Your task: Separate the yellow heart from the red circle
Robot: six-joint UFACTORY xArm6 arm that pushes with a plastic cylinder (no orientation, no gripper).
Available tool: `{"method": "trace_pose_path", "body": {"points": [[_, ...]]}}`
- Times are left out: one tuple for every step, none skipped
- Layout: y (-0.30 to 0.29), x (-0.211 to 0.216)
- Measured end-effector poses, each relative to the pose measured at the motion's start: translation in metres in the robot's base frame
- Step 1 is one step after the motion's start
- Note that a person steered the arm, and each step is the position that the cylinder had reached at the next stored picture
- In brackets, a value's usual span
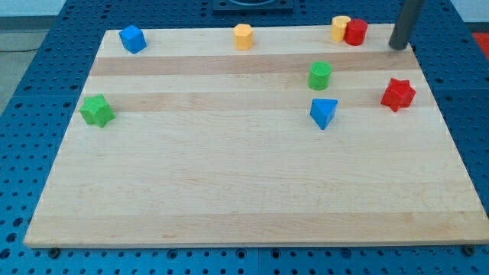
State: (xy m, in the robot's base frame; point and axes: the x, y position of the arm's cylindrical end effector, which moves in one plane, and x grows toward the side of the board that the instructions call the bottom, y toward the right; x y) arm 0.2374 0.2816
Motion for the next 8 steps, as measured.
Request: {"method": "trace_pose_path", "body": {"points": [[0.001,-0.045],[-0.015,-0.046],[-0.034,-0.046],[-0.042,-0.046],[-0.047,-0.046],[-0.074,-0.046],[-0.105,-0.045],[-0.119,-0.045]]}}
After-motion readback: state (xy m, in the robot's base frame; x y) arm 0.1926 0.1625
